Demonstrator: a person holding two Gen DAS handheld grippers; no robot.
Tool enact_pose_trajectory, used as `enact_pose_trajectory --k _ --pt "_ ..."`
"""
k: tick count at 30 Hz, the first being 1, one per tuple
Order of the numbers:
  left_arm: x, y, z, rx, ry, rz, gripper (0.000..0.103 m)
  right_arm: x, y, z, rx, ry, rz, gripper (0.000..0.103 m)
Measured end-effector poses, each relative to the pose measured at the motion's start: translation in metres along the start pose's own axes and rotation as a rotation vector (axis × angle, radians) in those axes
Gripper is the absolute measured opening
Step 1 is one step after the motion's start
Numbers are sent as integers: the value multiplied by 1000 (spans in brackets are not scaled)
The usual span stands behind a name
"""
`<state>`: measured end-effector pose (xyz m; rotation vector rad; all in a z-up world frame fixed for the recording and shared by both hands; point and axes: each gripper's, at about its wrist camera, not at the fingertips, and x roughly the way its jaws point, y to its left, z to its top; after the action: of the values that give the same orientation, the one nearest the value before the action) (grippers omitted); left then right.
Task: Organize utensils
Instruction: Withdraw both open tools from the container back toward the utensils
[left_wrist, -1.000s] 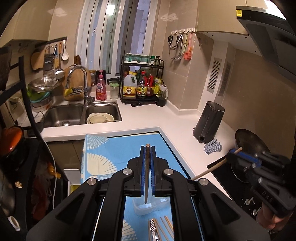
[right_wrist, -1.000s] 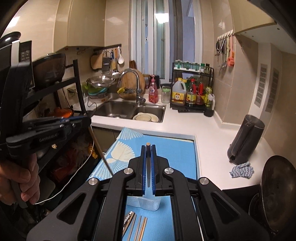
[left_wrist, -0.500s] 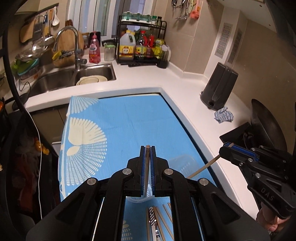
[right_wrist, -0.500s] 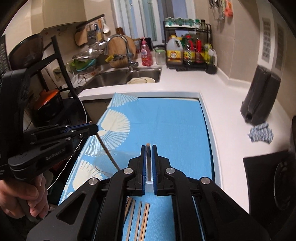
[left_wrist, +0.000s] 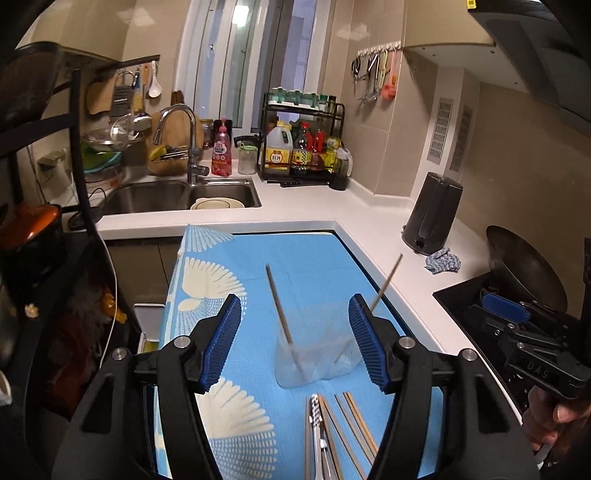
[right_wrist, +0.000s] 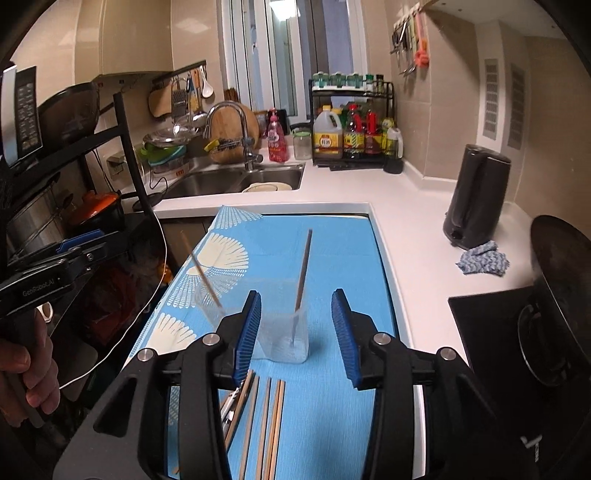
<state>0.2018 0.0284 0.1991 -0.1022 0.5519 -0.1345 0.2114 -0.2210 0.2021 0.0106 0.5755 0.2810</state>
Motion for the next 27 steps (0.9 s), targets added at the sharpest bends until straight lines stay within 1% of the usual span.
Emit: enact_pose_trajectory --k 3,6,11,13,15,17,19,21,22,27 --pt "-13 2 -35 -6 -20 17 60 -21 4 -38 11 -66 -18 41" --pt "-21 0 -76 -4 -31 28 60 -35 6 -77 22 -104 -38 41" --pt "-18 -2 -141 8 -4 39 59 -37 7 -139 60 -108 -73 41" --pt "-17 -2 -165 -6 11 33 57 -34 8 -163 56 -110 -93 41" --pt "-14 -4 -186 -4 20 31 54 -31 7 -183 63 -107 -87 41" --pt "-12 -6 -203 12 28 32 51 -27 8 -199 72 -93 -95 41" --pt "-11 -8 -217 29 43 27 49 -20 8 -214 87 -54 -79 41" --pt "-10 -7 -230 37 59 17 47 -16 13 -225 74 -32 -80 41" --pt "-11 -6 -234 35 60 14 45 -16 14 -230 69 -26 -78 41" --pt "-14 1 -256 -11 63 16 40 -9 16 -241 75 1 -65 41"
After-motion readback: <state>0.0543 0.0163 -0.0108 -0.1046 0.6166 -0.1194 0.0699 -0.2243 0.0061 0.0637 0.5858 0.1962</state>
